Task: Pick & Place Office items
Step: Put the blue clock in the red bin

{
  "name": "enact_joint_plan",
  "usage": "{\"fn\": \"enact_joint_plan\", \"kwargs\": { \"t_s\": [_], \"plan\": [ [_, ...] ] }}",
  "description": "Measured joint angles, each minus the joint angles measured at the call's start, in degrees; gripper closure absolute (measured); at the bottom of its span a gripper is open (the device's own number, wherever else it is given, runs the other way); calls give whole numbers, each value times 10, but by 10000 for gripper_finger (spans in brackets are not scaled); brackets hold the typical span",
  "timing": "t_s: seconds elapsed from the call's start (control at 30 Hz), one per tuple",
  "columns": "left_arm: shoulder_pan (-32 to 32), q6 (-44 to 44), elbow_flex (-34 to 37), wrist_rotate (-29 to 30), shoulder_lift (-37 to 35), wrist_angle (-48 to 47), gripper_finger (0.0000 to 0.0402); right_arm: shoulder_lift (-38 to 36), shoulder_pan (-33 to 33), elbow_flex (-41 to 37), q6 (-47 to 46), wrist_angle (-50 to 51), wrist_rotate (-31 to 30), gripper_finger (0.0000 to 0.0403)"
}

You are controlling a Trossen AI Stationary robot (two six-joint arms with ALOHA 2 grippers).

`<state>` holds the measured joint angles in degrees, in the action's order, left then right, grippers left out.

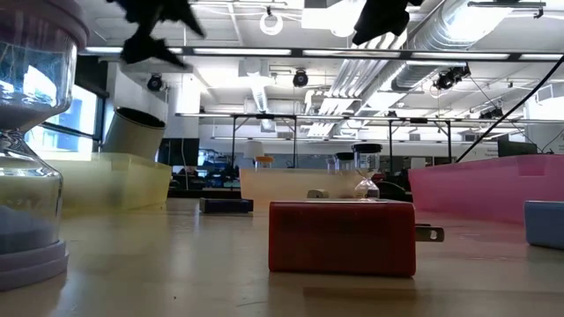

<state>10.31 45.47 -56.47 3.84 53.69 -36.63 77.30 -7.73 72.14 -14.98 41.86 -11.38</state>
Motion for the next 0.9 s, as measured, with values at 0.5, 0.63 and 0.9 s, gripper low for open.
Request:
{"fn": "enact_joint_plan", "kwargs": {
  "t_s": [0.5,0.63,0.9],
  "plan": [
    [-44,-81,0,1,68,149,110,0,0,0,-19,25,12,255],
    [-56,-80,0,-2,102,157,110,0,0,0,-19,39,11,255],
    [-88,-80,0,-11,175,202,110,0,0,0,-61,107,9,255]
  ]
}}
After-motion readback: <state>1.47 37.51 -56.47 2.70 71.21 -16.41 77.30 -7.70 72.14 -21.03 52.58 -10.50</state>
